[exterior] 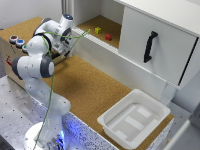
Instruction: Grasp the drawer handle, then open it
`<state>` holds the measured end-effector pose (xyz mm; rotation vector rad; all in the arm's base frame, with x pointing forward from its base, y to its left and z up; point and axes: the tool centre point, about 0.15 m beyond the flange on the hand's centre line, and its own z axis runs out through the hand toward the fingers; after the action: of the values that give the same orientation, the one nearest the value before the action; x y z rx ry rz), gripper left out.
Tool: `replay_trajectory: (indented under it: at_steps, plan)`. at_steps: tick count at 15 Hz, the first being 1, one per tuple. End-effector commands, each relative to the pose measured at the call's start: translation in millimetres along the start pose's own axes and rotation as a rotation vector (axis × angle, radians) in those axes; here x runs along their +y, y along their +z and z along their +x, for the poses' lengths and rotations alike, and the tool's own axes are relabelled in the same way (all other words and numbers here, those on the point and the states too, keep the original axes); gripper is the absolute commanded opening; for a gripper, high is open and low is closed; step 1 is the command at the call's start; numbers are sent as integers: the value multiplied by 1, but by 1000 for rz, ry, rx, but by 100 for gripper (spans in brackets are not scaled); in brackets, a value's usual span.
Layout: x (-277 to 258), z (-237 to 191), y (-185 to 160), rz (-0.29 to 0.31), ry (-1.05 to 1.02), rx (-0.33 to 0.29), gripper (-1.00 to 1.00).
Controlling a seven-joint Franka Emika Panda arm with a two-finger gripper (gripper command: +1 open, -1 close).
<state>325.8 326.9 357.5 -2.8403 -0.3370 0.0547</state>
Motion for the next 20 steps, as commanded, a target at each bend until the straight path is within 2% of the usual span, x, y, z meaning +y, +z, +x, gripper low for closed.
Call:
replay_trajectory:
  at_steps: [1,3,4,9,10,16,18,19,20]
  plan:
    - [-2,11,49,30,-20,-18,100]
    - [2,11,50,10,15,5,100]
    - [3,11,50,22,29,18,100]
    - [5,17,52,5,157,152,100]
    - [4,19,54,4,167,164,100]
    - [-1,26,66,57,193,173,100]
    - [-3,27,68,57,195,177,100]
    - [-3,26,68,59,199,180,-100]
    - [-3,25,68,57,208,183,-100]
